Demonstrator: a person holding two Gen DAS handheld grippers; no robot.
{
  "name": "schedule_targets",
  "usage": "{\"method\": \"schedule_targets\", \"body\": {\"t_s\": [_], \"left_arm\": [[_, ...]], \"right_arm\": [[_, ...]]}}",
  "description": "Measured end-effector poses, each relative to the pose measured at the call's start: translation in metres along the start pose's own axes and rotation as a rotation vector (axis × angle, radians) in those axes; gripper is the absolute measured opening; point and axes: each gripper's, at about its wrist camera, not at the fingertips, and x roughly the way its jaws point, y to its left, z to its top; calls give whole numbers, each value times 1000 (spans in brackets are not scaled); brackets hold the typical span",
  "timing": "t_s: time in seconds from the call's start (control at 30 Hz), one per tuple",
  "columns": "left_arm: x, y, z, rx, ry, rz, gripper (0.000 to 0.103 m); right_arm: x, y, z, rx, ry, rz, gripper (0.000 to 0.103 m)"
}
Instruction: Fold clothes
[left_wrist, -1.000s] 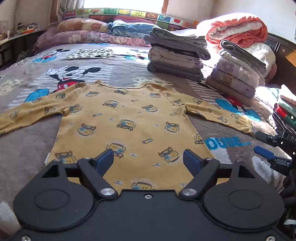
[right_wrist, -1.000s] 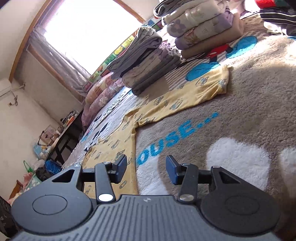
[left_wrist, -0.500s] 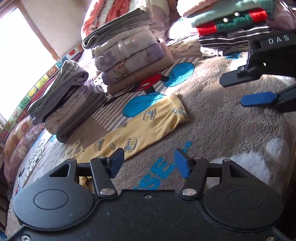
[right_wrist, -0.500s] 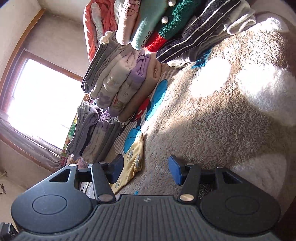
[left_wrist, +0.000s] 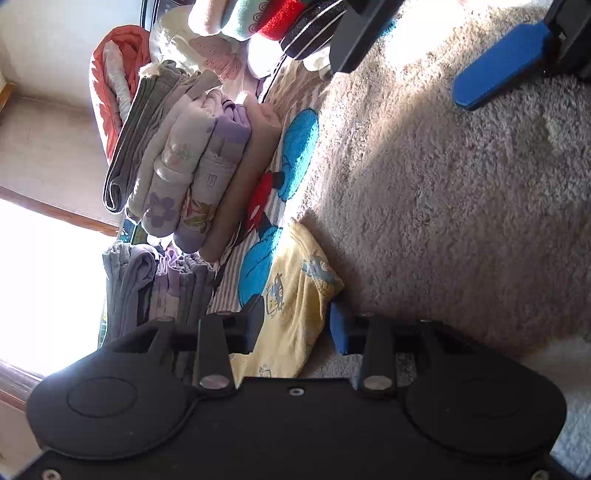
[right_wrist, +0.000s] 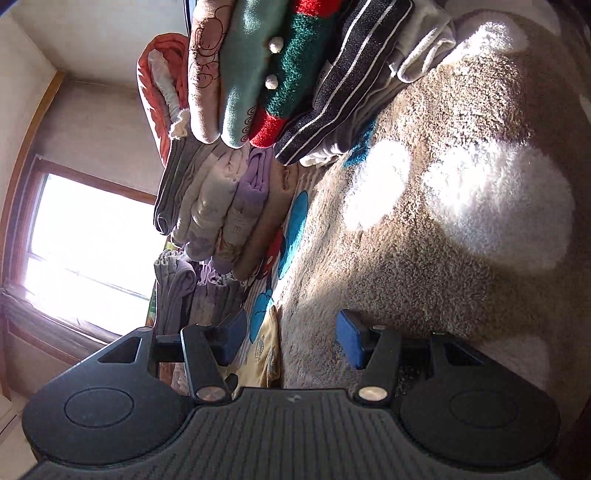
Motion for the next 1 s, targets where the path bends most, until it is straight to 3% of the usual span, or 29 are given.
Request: {"method": "schedule_targets", "body": {"t_s": [0.27, 0.37, 0.43, 0.73, 1.0], "left_arm": [[29, 10, 20, -18, 69, 35, 37], [22, 17, 21, -85, 84, 57, 49], [15, 13, 15, -110, 74, 84, 51], [-20, -5, -12, -217, 32, 203, 51], [-5, -13, 0, -109, 2, 194, 37]], "right_arm": [[-6, -7, 8, 55, -61, 13, 54], [-4, -6, 8, 40, -61, 6, 54], [-3, -5, 7, 30, -60, 3, 55], [-4, -1, 4, -10, -55, -8, 55], [-5, 3, 1, -39, -50, -18, 56]]}}
